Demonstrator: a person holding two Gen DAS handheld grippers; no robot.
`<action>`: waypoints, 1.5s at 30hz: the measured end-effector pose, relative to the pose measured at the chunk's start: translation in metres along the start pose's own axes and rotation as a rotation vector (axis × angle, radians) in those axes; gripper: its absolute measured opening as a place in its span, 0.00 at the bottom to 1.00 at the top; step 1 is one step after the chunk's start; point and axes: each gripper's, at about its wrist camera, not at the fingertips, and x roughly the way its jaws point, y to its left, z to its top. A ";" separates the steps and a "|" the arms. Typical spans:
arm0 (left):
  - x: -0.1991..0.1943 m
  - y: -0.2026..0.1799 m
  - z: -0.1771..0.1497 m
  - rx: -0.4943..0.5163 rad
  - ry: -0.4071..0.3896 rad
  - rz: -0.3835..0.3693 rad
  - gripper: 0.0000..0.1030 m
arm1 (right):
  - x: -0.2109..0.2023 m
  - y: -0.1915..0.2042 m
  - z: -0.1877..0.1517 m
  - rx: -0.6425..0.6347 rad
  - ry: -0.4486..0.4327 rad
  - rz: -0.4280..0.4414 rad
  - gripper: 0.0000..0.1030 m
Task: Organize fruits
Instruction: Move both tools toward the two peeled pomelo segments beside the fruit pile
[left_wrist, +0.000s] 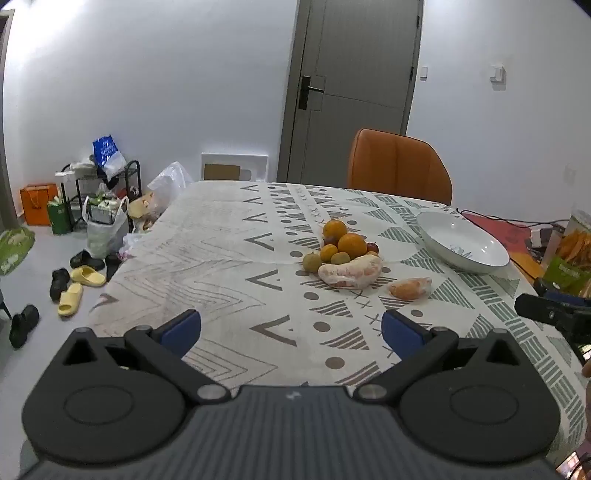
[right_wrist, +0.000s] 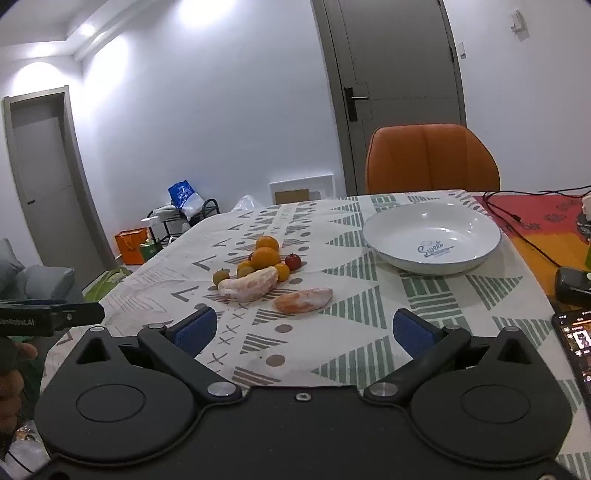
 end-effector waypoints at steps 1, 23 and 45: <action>0.000 0.002 0.000 -0.012 0.001 -0.005 1.00 | 0.003 0.001 -0.001 0.007 0.005 0.004 1.00; 0.000 0.006 -0.003 -0.025 0.002 0.015 1.00 | 0.007 -0.001 -0.003 0.021 0.020 0.020 1.00; -0.002 0.004 -0.002 -0.017 0.019 0.019 1.00 | 0.005 0.002 -0.002 0.013 0.027 0.017 1.00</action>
